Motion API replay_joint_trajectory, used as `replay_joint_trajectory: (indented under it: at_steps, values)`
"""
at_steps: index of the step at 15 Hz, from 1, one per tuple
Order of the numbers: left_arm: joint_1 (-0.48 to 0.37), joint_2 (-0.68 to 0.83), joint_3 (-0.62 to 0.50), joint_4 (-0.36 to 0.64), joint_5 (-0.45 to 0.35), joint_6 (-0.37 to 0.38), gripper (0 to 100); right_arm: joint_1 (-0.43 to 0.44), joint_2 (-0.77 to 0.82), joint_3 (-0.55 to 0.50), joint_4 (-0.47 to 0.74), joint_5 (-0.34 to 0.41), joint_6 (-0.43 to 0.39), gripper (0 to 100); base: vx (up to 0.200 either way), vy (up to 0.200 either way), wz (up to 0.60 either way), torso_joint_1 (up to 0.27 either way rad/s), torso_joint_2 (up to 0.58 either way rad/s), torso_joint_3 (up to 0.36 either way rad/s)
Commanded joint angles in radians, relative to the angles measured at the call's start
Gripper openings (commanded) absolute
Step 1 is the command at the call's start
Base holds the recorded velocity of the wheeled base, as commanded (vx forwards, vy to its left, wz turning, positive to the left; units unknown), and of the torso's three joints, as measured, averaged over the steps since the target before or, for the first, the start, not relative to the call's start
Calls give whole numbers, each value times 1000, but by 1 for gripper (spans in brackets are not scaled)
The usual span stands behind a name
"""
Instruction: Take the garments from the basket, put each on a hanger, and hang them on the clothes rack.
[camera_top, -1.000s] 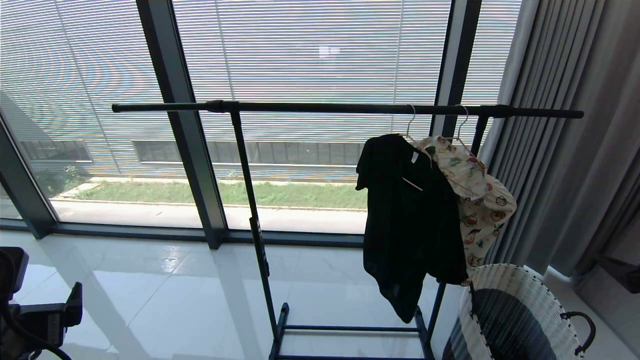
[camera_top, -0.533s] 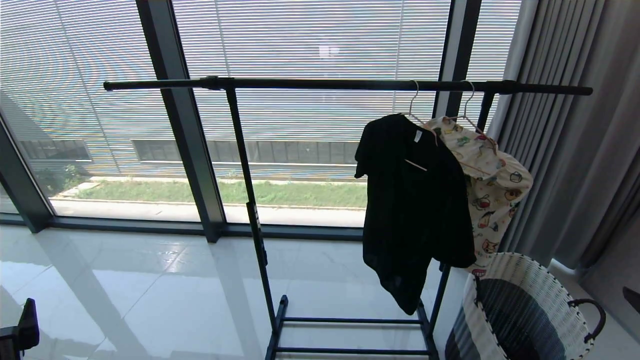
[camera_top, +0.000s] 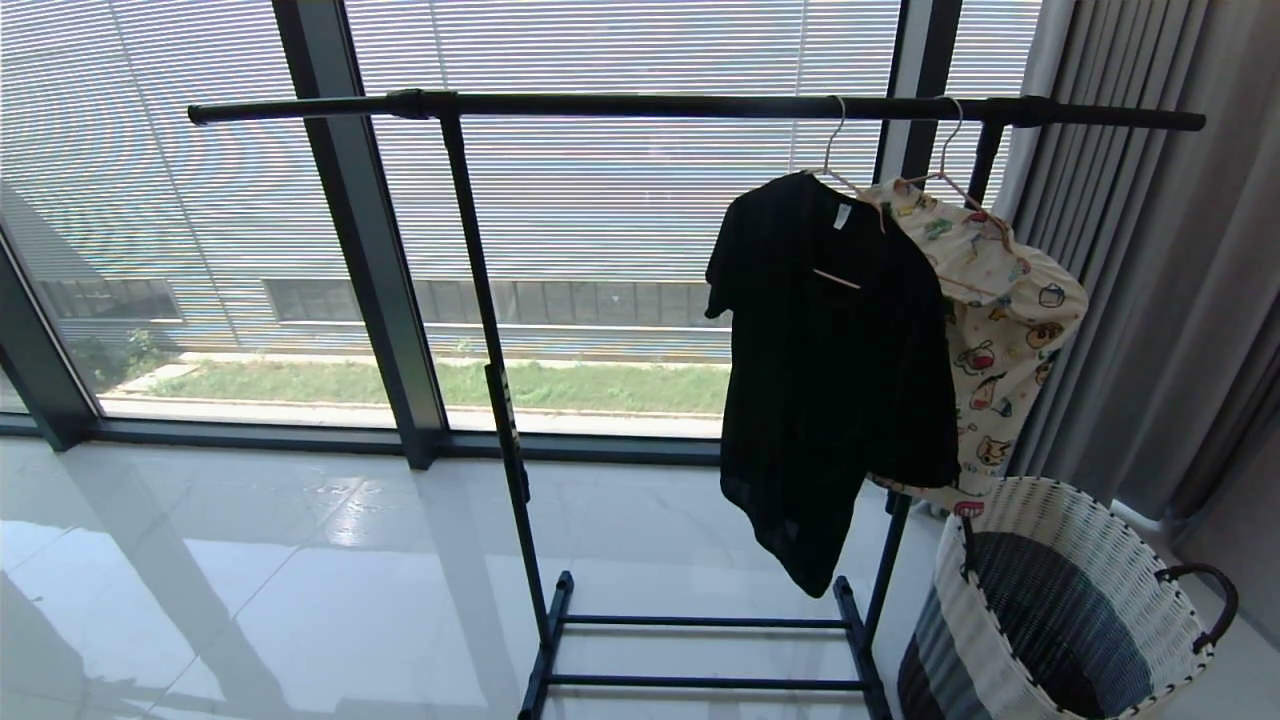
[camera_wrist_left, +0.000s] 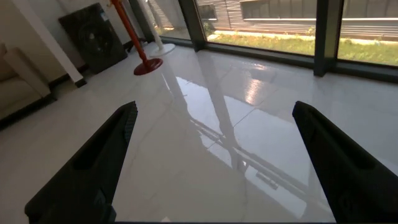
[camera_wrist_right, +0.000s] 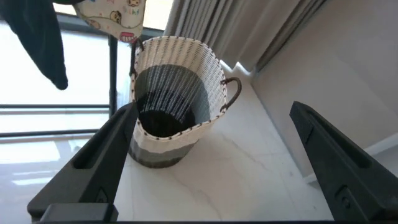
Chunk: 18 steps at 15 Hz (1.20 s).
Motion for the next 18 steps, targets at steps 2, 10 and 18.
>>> replay_joint_trajectory:
  at_steps: [2,10,18]
  values:
    - [2,-221,1,105,21,-32,100,-4,-301,126,0,-79,-7,100,0,0,0,-51,159,95]
    - [2,-221,1,132,-32,-214,100,-3,-301,142,-116,-195,83,100,0,0,0,-3,8,5]
    - [2,-221,1,212,-637,-274,100,-3,-301,137,19,308,212,100,0,0,0,0,0,0]
